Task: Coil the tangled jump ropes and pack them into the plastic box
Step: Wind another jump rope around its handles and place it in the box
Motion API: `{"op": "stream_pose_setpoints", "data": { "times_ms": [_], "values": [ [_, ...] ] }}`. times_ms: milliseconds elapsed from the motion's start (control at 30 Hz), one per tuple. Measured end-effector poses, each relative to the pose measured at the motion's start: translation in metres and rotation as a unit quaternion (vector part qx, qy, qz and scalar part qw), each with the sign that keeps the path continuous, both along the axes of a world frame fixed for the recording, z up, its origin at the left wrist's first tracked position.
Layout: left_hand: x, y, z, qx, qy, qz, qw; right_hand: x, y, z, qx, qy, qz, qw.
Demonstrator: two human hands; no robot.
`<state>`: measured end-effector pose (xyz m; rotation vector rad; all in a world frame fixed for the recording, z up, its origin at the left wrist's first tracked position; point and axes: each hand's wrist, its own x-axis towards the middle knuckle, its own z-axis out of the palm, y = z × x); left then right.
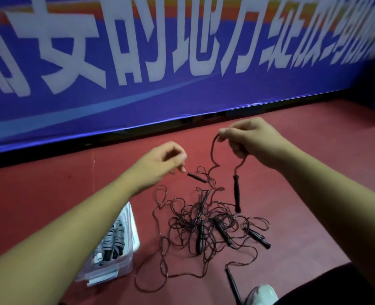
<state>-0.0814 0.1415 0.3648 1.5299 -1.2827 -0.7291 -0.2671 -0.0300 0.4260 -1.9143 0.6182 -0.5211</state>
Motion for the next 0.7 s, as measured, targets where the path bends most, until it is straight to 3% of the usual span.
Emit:
{"op": "stream_pose_setpoints", "data": {
  "times_ms": [67, 133, 267, 333, 400, 500, 567, 633, 700],
  "values": [
    [-0.019, -0.001, 0.002, 0.043, -0.087, -0.012, 0.995, 0.01, 0.012, -0.004, 0.076, 0.005, 0.017, 0.997],
    [-0.034, -0.004, -0.004, 0.085, -0.107, 0.011, 0.991, 0.022, 0.023, -0.006, 0.164, 0.001, 0.027, 0.986],
    [-0.044, -0.01, -0.017, 0.12, -0.133, 0.003, 0.984, 0.043, 0.041, -0.012, 0.38, -0.056, 0.035, 0.923],
    [-0.038, -0.011, -0.023, 0.131, -0.154, -0.011, 0.979, 0.05, 0.046, -0.016, 0.436, -0.072, 0.033, 0.896],
    [-0.033, -0.013, -0.03, 0.143, -0.109, -0.034, 0.983, 0.054, 0.044, -0.018, 0.422, -0.084, 0.02, 0.903],
    [-0.023, -0.011, -0.042, 0.192, 0.016, -0.073, 0.979, 0.055, 0.029, -0.02, 0.281, -0.098, -0.054, 0.953],
    [-0.011, -0.006, -0.046, 0.238, 0.03, -0.084, 0.967, 0.049, 0.009, -0.023, 0.207, -0.1, -0.096, 0.968],
    [-0.002, 0.0, -0.05, 0.286, 0.036, -0.077, 0.955, 0.041, -0.007, -0.029, 0.164, -0.074, -0.095, 0.979],
    [0.002, 0.0, -0.049, 0.3, 0.108, -0.043, 0.947, 0.032, -0.019, -0.04, 0.142, -0.028, -0.082, 0.986]
  ]
}}
